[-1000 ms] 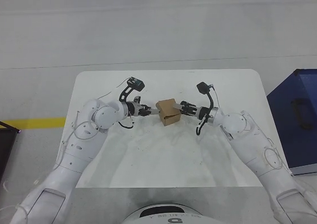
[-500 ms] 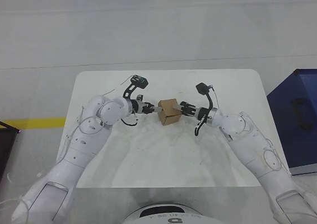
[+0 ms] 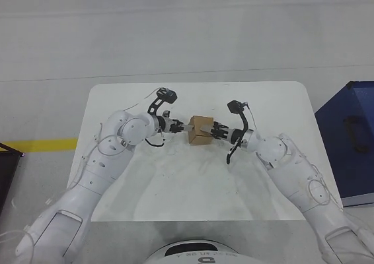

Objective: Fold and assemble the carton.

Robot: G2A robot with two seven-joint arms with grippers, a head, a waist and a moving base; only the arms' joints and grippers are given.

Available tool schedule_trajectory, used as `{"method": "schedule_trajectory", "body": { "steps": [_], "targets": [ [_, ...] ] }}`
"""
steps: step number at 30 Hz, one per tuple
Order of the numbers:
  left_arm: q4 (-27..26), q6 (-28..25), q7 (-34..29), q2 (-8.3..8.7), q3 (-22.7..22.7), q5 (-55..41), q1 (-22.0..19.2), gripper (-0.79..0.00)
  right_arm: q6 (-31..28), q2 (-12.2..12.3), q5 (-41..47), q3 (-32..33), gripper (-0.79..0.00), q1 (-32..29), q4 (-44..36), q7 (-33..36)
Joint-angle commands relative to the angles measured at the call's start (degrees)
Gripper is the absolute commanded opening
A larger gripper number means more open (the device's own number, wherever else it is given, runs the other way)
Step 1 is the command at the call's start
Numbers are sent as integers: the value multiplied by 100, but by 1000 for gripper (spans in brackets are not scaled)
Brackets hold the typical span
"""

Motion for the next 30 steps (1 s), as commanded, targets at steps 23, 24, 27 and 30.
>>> {"method": "schedule_trajectory", "body": {
  "steps": [23,24,27,30],
  "targets": [
    [-282,-11,84,99,-152,49,205,0,11,-3,-358,30,-209,-186,-229,-160],
    [-297,-9,88,103,-155,59,212,0,15,-4,-383,26,-203,-194,-242,-169],
    [-321,-6,90,111,-162,67,232,0,19,-5,-456,23,-185,-217,-272,-202],
    [-308,1,102,114,-149,95,240,0,70,-7,-605,16,-157,-245,-310,-309]
  ]
}}
